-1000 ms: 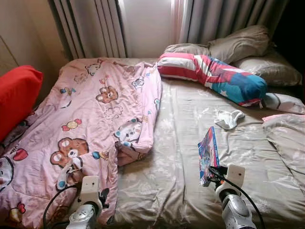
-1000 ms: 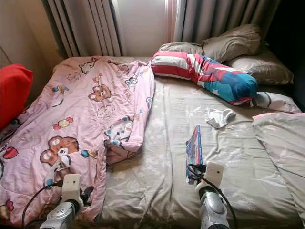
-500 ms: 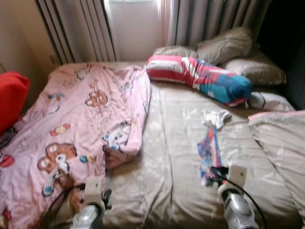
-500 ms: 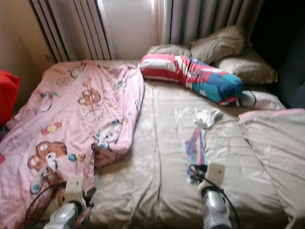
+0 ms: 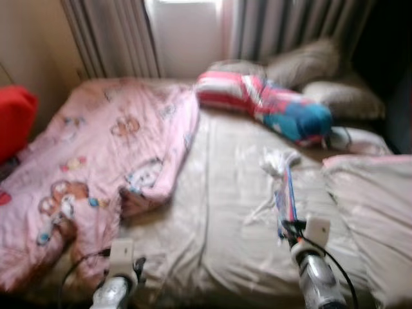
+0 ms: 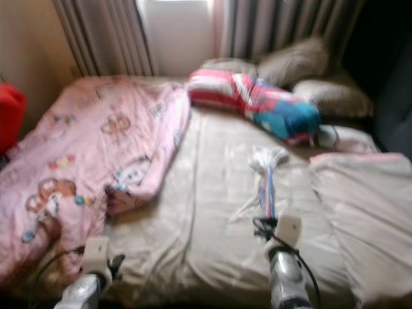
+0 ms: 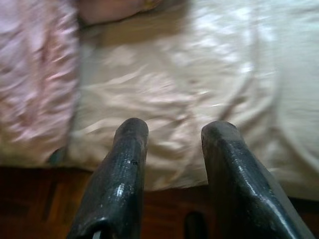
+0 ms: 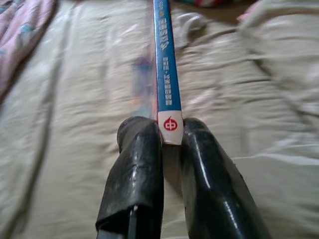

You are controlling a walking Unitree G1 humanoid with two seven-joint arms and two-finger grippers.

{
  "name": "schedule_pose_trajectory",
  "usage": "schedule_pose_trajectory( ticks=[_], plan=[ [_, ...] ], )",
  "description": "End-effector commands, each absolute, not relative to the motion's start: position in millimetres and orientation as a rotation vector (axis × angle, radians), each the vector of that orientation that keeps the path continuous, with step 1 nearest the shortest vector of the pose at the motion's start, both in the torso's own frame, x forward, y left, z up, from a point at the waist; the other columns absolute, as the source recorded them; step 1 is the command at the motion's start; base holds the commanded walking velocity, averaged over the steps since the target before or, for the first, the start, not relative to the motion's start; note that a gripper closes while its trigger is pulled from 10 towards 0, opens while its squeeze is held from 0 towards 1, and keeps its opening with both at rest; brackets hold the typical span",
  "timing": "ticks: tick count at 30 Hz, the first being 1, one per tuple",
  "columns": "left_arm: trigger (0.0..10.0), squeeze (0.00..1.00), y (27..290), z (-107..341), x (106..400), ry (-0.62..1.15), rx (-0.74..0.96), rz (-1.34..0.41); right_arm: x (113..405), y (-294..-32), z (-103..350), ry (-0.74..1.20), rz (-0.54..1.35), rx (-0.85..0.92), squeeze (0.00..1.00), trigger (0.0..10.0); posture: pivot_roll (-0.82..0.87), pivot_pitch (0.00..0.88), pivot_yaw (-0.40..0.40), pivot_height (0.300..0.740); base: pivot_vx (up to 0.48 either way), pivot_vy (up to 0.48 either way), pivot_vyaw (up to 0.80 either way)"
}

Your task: Clean up the room

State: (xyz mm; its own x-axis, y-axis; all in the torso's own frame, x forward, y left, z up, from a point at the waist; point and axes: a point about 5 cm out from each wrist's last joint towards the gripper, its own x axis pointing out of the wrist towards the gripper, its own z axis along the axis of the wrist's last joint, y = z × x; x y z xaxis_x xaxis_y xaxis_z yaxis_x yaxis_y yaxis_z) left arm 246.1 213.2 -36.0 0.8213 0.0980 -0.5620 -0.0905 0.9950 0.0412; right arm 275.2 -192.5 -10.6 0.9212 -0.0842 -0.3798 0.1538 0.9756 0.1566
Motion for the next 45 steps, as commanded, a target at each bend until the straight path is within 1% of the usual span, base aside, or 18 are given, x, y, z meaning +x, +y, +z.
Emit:
schedule_pose_trajectory(
  ticks=[1,34,37,45],
  plan=[
    [10.0,0.00,208.6,-36.8,246.3,0.597,0.005,0.092,280.8,-196.8,-2.7,0.332,-0.135,0.182,0.00,10.0,-0.03,0.003,0.010,0.740,0.000,-0.401,0.00],
    [10.0,0.00,204.7,-36.9,246.6,0.585,-0.040,0.093,280.2,-195.1,-5.8,0.369,-0.135,0.186,0.00,10.0,-0.03,0.028,0.000,0.740,0.000,-0.011,0.00],
    [10.0,0.00,205.4,-37.1,246.2,0.586,-0.039,0.094,280.4,-194.6,-5.8,0.368,-0.133,0.187,0.00,10.0,-0.03,0.030,0.000,0.740,0.000,0.000,-0.62],
    [10.0,0.00,204.8,-36.3,247.3,0.581,-0.040,0.094,281.0,-192.3,-5.5,0.367,-0.116,0.187,0.00,10.0,-0.03,0.031,0.001,0.740,0.000,0.000,0.00]
  ],
)
